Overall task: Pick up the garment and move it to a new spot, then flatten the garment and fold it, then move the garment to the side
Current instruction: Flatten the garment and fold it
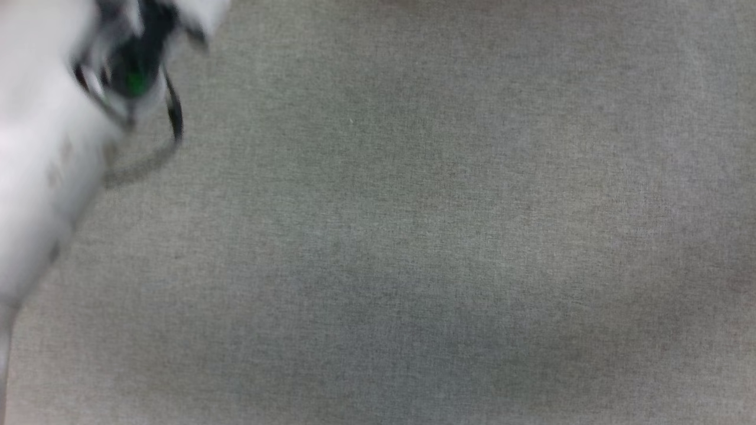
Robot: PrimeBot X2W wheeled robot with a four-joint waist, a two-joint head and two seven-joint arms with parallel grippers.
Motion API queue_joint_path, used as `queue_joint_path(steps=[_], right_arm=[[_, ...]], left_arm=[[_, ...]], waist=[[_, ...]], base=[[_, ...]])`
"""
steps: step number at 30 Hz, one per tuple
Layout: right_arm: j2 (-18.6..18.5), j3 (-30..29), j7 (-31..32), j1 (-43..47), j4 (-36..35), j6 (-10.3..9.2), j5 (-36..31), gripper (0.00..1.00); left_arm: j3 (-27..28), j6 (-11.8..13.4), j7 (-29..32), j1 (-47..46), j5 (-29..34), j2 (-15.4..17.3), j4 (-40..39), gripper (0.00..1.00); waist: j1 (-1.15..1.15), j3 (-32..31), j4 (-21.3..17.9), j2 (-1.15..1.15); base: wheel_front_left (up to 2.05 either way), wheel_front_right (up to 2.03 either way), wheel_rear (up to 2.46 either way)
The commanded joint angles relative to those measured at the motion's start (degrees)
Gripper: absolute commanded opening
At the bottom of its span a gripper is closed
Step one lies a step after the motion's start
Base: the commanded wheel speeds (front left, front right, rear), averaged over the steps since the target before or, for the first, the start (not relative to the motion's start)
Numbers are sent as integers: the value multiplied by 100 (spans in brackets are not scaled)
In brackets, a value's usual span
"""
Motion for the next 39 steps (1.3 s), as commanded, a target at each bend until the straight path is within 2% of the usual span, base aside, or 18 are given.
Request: queue_joint_path(steps=[1, 6, 9, 21, 25, 32, 39], right_arm=[[-157, 64, 23, 316, -240, -8, 86, 0], [-797, 143, 137, 1533, -1406, -8, 446, 0], [-1198, 67, 161, 2299, -2157, -8, 634, 0], [-2609, -561, 838, 5161, -4988, -8, 1276, 0], [-2992, -757, 1051, 5911, -5642, -7, 1386, 0], [-3382, -1116, 1402, 7006, -6270, -7, 1542, 0], [-3251, -1490, 1830, 8006, -6451, -7, 1472, 0]], left_arm=[[-78, -11, -87, 337, 8, 173, -256, 0], [-350, -12, -320, 1392, 73, 632, -1218, 0], [-312, -12, -404, 1907, 137, 876, -1688, 0], [552, -13, -431, 4122, 785, 1353, -2927, 0], [720, -13, -431, 4782, 906, 1514, -3285, 0], [843, -13, -432, 5695, 1153, 1867, -3695, 0], [611, -13, -423, 6366, 1434, 2179, -3905, 0]], waist=[[0, -69, 32, 0], [0, -220, 68, 0], [0, -348, 64, 0], [0, -836, -106, 0], [0, -922, -199, 0], [0, -952, -332, 0], [0, -895, -328, 0]], base=[[0, 0, 0], [0, 0, 0], [0, 0, 0], [0, 0, 0], [0, 0, 0], [0, 0, 0], [0, 0, 0]])
